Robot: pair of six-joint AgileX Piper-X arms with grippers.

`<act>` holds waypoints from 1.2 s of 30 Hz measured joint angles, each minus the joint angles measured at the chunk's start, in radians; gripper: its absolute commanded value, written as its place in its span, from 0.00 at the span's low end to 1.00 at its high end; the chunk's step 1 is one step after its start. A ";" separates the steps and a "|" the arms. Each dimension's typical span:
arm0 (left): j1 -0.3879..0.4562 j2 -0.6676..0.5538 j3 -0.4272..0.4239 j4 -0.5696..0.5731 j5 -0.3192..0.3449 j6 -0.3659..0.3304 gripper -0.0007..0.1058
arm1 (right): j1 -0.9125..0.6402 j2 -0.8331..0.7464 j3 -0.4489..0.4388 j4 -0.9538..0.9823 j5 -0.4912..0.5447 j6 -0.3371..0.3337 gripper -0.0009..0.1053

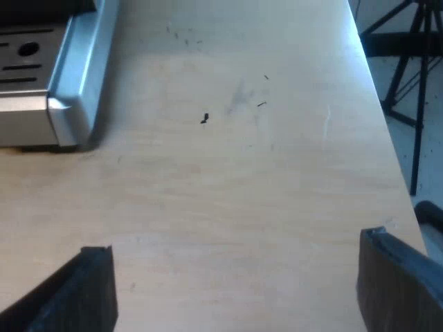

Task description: Remove mug from coffee machine

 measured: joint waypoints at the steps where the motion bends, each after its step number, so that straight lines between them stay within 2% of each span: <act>1: 0.000 0.011 -0.024 -0.003 0.003 0.000 0.82 | 0.000 0.017 -0.023 0.006 -0.003 0.000 0.69; 6: -0.018 0.052 -0.061 -0.017 0.002 0.000 0.82 | 0.011 0.103 -0.114 0.007 -0.059 -0.002 0.69; 11: -0.110 0.129 -0.094 -0.032 0.002 0.004 0.82 | 0.066 0.208 -0.205 0.008 -0.091 -0.018 0.69; 16: -0.183 0.208 -0.098 -0.065 0.002 0.008 0.82 | 0.152 0.292 -0.273 0.005 -0.161 -0.068 0.67; 22: -0.205 0.260 -0.098 -0.134 0.005 0.040 0.82 | 0.250 0.361 -0.296 -0.053 -0.211 -0.080 0.67; 28: -0.206 0.302 -0.099 -0.200 0.007 0.045 0.82 | 0.365 0.452 -0.296 -0.128 -0.213 -0.081 0.67; 32: -0.206 0.317 -0.099 -0.202 0.007 0.045 0.82 | 0.415 0.499 -0.296 -0.163 -0.213 -0.081 0.67; 36: -0.206 0.317 -0.099 -0.202 0.007 0.045 0.82 | 0.500 0.576 -0.296 -0.229 -0.161 -0.075 0.67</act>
